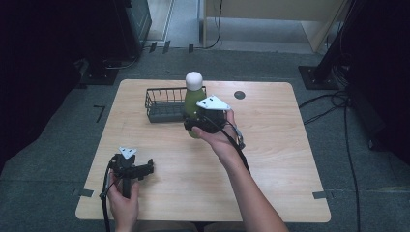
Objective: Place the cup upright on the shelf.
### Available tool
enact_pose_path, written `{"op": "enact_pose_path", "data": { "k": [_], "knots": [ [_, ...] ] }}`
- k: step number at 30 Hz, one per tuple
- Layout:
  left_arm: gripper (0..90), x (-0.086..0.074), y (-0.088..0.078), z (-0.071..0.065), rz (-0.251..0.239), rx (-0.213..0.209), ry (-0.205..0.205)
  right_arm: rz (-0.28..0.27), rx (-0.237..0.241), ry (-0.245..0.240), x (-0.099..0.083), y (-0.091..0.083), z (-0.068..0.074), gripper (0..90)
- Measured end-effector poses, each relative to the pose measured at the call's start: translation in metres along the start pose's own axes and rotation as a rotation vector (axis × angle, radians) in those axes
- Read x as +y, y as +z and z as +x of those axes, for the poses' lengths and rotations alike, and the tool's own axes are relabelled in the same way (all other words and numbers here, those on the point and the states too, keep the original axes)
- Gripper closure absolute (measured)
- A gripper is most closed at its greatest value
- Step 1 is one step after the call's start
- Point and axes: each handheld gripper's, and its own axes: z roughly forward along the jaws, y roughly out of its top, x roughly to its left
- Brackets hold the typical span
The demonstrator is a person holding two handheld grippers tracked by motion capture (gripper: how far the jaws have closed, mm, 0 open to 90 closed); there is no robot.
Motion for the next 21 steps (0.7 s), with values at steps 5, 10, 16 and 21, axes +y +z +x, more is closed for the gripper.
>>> {"op": "enact_pose_path", "data": {
  "k": [5, 10, 16, 21],
  "knots": [
    [0.1, 0.0, 0.0, 0.0, 0.0, 0.0, 0.001, -0.008, -0.009, -0.005, 0.006, 0.004, 0.0, 19.6],
    [0.1, 0.0, 0.0, 0.0, -0.001, 0.0, 0.001, -0.023, -0.018, 0.008, 0.014, 0.008, -0.001, 19.6],
    [0.1, 0.0, 0.0, 0.0, 0.0, 0.0, 0.001, -0.048, -0.023, 0.032, 0.023, 0.013, -0.005, 19.6],
    [0.1, 0.0, 0.0, 0.0, -0.001, 0.0, 0.002, -0.06, -0.033, 0.038, 0.031, 0.018, -0.008, 19.6]
  ]
}}
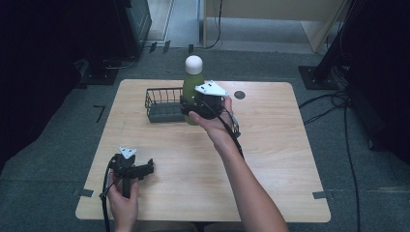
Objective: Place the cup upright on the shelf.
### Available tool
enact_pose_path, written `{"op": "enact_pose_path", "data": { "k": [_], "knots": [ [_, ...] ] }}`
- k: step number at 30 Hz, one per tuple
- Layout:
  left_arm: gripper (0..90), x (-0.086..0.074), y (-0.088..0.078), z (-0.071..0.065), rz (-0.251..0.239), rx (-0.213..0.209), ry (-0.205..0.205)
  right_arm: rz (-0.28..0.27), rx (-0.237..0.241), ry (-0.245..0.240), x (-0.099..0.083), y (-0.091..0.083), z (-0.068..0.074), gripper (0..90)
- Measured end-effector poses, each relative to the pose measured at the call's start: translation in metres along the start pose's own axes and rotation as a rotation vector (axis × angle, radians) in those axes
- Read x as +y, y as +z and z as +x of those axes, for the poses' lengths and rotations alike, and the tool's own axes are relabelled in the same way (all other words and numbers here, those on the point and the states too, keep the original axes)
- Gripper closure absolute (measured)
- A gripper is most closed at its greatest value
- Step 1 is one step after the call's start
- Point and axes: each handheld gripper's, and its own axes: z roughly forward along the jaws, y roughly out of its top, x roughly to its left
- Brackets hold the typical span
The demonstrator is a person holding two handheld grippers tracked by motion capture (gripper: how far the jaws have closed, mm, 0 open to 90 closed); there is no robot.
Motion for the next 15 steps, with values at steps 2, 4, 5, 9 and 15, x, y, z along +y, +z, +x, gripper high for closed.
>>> {"op": "enact_pose_path", "data": {
  "k": [2, 4, 5, 9, 15],
  "knots": [
    [0.1, 0.0, 0.0, 0.0, 0.0, 0.0, 0.0, -0.004, -0.003, -0.002, 0.002, 0.002, -0.001, 19.6],
    [0.1, 0.0, 0.0, 0.0, 0.0, 0.0, -0.001, -0.008, -0.01, 0.001, 0.004, 0.004, -0.002, 19.6],
    [0.1, 0.0, 0.0, 0.0, 0.001, 0.0, 0.001, -0.009, -0.013, 0.004, 0.005, 0.005, -0.003, 19.6],
    [0.1, 0.0, 0.0, 0.0, 0.001, 0.0, 0.001, -0.017, -0.026, 0.006, 0.008, 0.01, -0.005, 19.6],
    [0.1, 0.0, 0.0, 0.0, 0.001, 0.0, 0.001, -0.019, -0.044, 0.015, 0.01, 0.019, -0.009, 19.6]
  ]
}}
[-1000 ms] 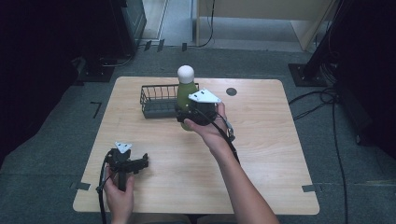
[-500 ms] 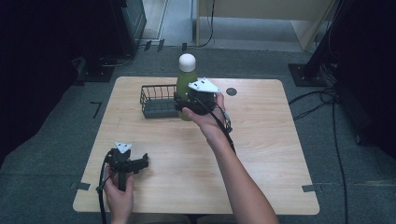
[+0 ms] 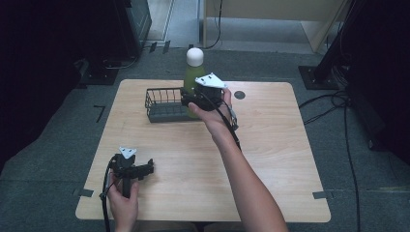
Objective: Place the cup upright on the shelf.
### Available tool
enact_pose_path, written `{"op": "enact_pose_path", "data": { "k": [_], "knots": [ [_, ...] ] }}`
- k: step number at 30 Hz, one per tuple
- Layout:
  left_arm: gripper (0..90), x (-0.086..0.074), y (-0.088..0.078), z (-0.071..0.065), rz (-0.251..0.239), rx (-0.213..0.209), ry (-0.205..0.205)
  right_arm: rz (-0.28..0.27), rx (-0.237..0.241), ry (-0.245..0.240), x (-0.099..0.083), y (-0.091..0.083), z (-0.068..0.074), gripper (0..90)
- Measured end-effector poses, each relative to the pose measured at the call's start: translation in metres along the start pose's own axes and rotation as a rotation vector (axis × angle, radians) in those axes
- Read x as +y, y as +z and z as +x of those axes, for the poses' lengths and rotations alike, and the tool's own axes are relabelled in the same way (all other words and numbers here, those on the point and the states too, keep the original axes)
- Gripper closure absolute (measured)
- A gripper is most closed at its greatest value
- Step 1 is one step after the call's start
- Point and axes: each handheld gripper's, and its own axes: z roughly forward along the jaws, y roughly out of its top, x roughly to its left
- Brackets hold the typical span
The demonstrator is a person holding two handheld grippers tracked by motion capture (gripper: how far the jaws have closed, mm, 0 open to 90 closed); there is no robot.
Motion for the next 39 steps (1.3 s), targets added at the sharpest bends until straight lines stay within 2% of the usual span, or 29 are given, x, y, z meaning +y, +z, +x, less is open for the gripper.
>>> {"op": "enact_pose_path", "data": {
  "k": [10, 21, 27, 39],
  "knots": [
    [0.1, 0.0, 0.0, 0.0, 0.001, 0.0, 0.0, -0.008, -0.036, -0.009, 0.005, 0.02, -0.008, 19.7],
    [0.1, 0.0, 0.0, 0.0, -0.001, -0.003, 0.001, -0.02, -0.037, 0.033, 0.015, 0.039, -0.011, 19.7],
    [0.1, 0.0, 0.0, 0.0, -0.001, -0.003, 0.001, -0.019, -0.044, 0.043, 0.014, 0.052, -0.01, 19.7],
    [0.1, 0.0, 0.0, 0.0, 0.002, -0.007, 0.008, -0.021, -0.065, 0.009, 0.02, 0.07, -0.005, 19.8]
  ]
}}
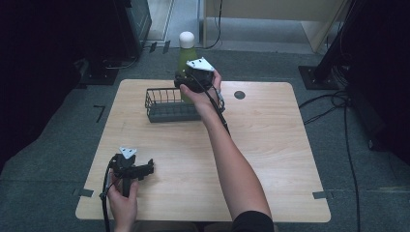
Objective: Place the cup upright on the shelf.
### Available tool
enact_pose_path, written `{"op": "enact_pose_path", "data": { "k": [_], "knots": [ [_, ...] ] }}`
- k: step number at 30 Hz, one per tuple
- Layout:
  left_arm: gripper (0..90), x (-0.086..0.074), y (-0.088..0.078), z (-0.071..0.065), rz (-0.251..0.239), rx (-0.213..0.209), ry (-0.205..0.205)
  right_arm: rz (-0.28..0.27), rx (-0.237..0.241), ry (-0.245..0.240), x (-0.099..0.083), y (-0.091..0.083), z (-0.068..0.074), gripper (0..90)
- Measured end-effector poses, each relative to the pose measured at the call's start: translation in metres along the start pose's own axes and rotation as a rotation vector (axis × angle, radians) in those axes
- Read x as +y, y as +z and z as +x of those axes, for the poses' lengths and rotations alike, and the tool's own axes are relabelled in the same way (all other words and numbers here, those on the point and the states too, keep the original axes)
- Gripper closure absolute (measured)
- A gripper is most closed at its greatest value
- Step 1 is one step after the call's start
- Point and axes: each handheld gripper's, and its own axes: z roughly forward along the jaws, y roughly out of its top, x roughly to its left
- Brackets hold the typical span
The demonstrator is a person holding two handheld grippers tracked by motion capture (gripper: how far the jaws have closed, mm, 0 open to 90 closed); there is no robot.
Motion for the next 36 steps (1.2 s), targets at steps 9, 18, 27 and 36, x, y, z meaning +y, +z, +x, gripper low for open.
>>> {"op": "enact_pose_path", "data": {
  "k": [9, 18, 27, 36],
  "knots": [
    [0.1, 0.0, 0.0, 0.0, -0.001, -0.001, 0.0, 0.027, -0.019, -0.012, -0.006, 0.012, 0.006, 19.8],
    [0.1, 0.0, 0.0, 0.0, -0.001, -0.002, -0.001, 0.047, -0.029, -0.01, -0.018, 0.022, 0.008, 19.8],
    [0.1, 0.0, 0.0, 0.0, 0.0, -0.003, 0.0, 0.063, -0.035, -0.012, -0.026, 0.025, 0.008, 19.7],
    [0.1, 0.0, 0.0, 0.0, -0.001, -0.005, 0.001, 0.077, -0.04, -0.007, -0.034, 0.028, 0.006, 19.7]
  ]
}}
